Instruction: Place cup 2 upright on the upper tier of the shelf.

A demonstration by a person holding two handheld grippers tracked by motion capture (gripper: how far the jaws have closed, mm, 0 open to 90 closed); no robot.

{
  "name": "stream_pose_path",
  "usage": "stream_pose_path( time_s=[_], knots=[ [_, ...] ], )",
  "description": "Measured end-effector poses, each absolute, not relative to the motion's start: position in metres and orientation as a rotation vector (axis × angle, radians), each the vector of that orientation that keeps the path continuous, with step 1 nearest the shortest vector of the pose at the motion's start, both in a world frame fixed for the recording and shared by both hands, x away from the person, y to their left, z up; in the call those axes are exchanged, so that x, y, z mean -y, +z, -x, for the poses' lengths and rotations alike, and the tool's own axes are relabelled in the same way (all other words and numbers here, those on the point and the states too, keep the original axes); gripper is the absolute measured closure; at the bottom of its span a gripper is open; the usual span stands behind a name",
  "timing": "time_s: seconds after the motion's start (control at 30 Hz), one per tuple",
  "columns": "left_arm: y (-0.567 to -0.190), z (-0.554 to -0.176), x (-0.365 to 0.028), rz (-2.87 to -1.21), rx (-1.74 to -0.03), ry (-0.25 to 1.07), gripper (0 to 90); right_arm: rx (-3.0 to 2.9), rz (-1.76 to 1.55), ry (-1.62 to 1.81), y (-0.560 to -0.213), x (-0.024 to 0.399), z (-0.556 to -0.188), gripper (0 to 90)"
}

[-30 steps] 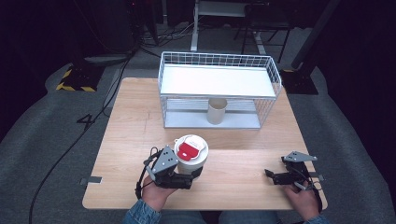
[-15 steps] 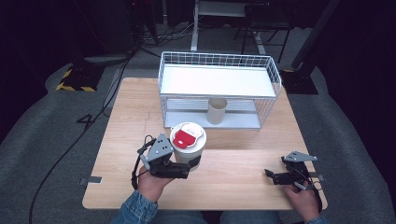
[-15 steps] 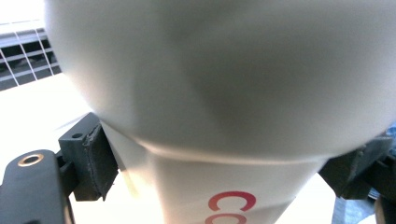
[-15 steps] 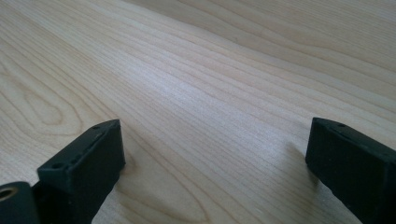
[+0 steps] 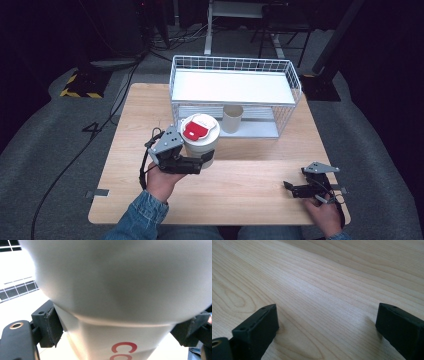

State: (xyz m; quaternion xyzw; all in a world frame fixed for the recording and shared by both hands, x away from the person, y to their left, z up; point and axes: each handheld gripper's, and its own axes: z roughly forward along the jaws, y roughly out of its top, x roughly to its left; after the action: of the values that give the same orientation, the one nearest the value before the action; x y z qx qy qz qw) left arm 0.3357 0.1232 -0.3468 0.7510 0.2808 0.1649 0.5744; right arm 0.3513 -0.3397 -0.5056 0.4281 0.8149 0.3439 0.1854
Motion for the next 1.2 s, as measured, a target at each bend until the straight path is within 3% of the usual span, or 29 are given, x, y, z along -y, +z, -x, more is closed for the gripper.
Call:
stream_pose_path(
  time_s=[1.2],
  knots=[
    [-0.281,-0.407,-0.109,-1.700,-0.658,0.447,14.0,-2.296,-1.206,0.968,-0.506,0.340,-0.351,4.6]
  ],
)
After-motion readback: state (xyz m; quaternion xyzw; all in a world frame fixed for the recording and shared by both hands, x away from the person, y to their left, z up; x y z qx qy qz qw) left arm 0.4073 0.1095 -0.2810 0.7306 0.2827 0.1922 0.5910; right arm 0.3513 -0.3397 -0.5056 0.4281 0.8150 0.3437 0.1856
